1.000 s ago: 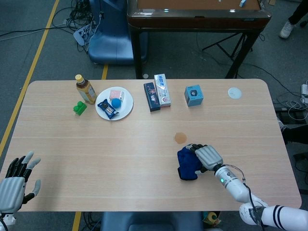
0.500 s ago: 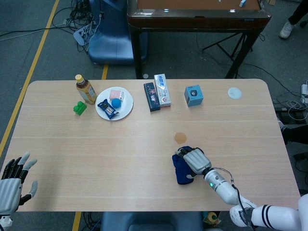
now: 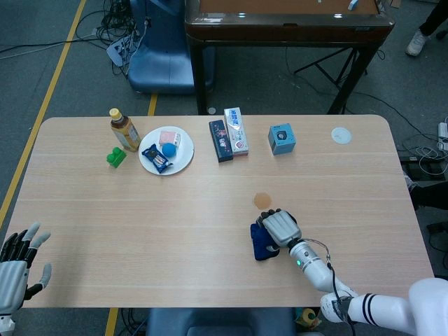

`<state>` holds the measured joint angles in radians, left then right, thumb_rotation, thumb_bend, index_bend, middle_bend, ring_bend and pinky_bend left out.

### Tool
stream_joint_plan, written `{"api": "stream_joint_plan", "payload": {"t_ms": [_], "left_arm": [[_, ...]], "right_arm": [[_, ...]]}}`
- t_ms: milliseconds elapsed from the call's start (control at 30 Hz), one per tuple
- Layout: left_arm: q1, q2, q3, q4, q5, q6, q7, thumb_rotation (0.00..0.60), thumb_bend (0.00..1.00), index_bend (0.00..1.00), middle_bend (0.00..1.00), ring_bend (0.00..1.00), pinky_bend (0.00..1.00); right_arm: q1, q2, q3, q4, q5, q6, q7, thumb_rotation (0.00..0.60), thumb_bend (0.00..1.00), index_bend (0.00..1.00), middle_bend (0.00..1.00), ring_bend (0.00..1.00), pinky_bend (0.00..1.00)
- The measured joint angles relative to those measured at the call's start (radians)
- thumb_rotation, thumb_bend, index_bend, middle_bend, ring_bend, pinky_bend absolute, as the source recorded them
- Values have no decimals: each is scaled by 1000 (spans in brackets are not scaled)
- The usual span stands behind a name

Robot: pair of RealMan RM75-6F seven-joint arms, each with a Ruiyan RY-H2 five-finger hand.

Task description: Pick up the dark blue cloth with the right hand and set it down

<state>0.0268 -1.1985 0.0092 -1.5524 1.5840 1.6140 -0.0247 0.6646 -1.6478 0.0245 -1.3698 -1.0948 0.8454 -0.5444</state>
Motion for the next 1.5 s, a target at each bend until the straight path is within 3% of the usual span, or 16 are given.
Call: {"api": "stream_joint_plan", "payload": {"t_ms": [233,467,733,1233,1367,1500], "left_arm": [[2,1,0,6,2,1,-6,600,436,171,1,48,0],[-1,-2,1,6,4,-3,-2,600,436,171,1,48,0],[0,-1,2,-1,4,-3,7,600,436,171,1,48,0],[7,5,3,-7,3,3,10,600,436,171,1,48,0],[11,7,3,-6,0,7,9,600,436,171,1,48,0],[15,10,2,-6,-3,11,6,600,436,171,1,48,0]], "right_arm": [[-11,-20,1,39,-65,44,60,600,494,670,410,397,502],[-14,4,39,40,-93,75,120,600,511,710,448,434,550],[32,49,127,30,-88,71,158,600,510,711,449,434,550],[152,-58,168,197,-29,-49,138,600,510,708,449,431,550],[178,-86,170,242,7,-90,114,600,510,570,414,391,540],[205,-104,174,258,69,-119,68,600,510,547,406,385,535]]}}
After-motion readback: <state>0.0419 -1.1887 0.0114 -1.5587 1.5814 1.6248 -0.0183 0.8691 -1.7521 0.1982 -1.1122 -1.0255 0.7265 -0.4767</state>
